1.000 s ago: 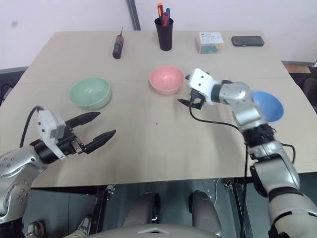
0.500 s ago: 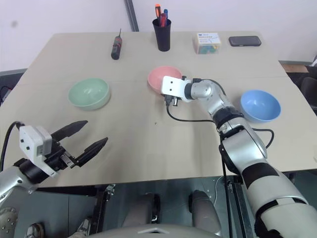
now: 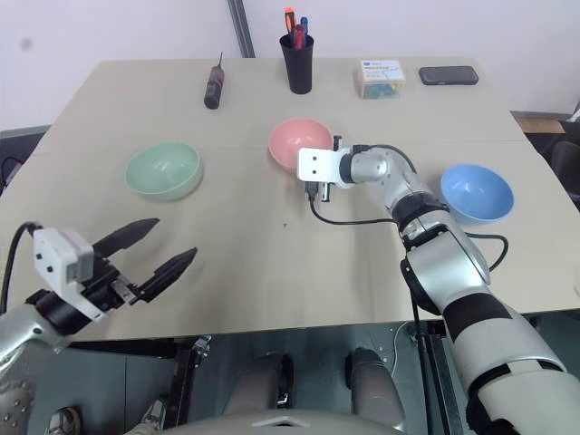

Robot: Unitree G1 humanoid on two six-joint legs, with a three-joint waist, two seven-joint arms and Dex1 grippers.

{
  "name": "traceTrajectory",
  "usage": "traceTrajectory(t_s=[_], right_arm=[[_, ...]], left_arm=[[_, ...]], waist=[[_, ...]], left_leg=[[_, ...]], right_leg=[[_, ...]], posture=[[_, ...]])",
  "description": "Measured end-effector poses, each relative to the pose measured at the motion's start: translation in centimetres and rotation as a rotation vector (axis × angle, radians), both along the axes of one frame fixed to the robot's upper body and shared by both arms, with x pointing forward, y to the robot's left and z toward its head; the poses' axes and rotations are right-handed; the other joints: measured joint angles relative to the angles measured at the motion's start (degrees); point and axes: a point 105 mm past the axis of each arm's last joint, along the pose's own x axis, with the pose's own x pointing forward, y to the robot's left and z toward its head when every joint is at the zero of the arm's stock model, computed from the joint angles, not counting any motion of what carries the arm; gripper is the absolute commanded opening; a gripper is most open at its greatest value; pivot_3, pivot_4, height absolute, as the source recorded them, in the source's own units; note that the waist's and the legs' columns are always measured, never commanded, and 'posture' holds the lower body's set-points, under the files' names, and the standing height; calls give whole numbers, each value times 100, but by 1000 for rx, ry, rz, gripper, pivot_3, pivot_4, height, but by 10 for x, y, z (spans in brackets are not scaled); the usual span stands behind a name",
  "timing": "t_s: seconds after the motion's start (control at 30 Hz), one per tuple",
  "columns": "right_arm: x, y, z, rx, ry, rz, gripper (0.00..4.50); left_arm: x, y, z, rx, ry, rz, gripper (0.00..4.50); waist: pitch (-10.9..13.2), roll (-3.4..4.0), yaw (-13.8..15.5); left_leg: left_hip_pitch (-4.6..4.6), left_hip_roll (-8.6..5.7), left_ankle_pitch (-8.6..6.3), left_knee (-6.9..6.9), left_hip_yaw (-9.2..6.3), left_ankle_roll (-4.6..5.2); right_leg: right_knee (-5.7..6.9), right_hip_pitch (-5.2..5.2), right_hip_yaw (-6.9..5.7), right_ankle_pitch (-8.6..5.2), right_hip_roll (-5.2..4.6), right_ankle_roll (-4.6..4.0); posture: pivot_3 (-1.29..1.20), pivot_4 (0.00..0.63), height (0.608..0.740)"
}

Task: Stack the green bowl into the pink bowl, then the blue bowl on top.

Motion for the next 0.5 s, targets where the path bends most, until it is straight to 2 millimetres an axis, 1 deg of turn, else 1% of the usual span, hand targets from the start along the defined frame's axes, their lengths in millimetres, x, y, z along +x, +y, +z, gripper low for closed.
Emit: traceTrajectory(t_s=[0.03, 0.1, 0.17, 0.33, 0.37, 0.4, 0.47, 0.5], right_arm=[[0, 0, 1, 7, 4, -1, 2038], [1, -1, 1, 11, -5, -9, 2038], [7, -4, 4, 27, -51, -57, 2038], [12, 0, -1, 15, -72, -111, 2038], [12, 1, -4, 11, -69, -114, 1481], [12, 2, -5, 10, -67, -118, 1341], [12, 4, -8, 5, -61, -115, 331], [11, 5, -9, 2, -60, -112, 85]], left_arm=[[1, -1, 1, -1, -6, -5, 4500], [2, -1, 1, -2, -6, -8, 4500], [4, -3, 2, -1, -11, -21, 4500], [1, -3, -3, -3, 11, -16, 4500], [0, -2, -3, -2, 15, -9, 4500], [-1, -1, -3, 1, 15, -5, 4500], [-3, 2, -3, 3, 17, 9, 4500], [-4, 2, -3, 3, 20, 10, 4500]], waist=[[0, 0, -1], [1, 1, -6], [1, 2, -13], [1, 2, -60], [1, 2, -82], [1, 2, -97], [1, 2, -117], [1, 2, -123]], left_leg=[[0, 0, 0, 0, -1, 0], [0, 0, 0, -1, -3, 0], [0, 1, 0, -1, -2, 0], [-1, 1, 0, -2, -2, -1], [-1, 1, 0, -2, -2, -1], [-1, 1, 0, -2, -2, -1], [-1, 1, 0, -2, -2, 0], [-1, 1, 0, -2, -2, 0]], right_leg=[[0, 0, 0, 0, 0, 0], [0, -2, 2, 0, 0, 0], [0, -3, 4, 0, 1, 0], [0, -5, 5, 0, 1, -1], [0, -5, 6, 0, 1, -1], [0, -5, 6, 0, 1, -1], [0, -5, 6, 0, 1, -1], [0, -5, 6, 0, 1, -1]], posture=[[0, 150, 740], [0, 150, 740], [0, 150, 740], [0, 150, 740], [0, 150, 740], [0, 150, 740], [0, 150, 740], [0, 150, 740]])
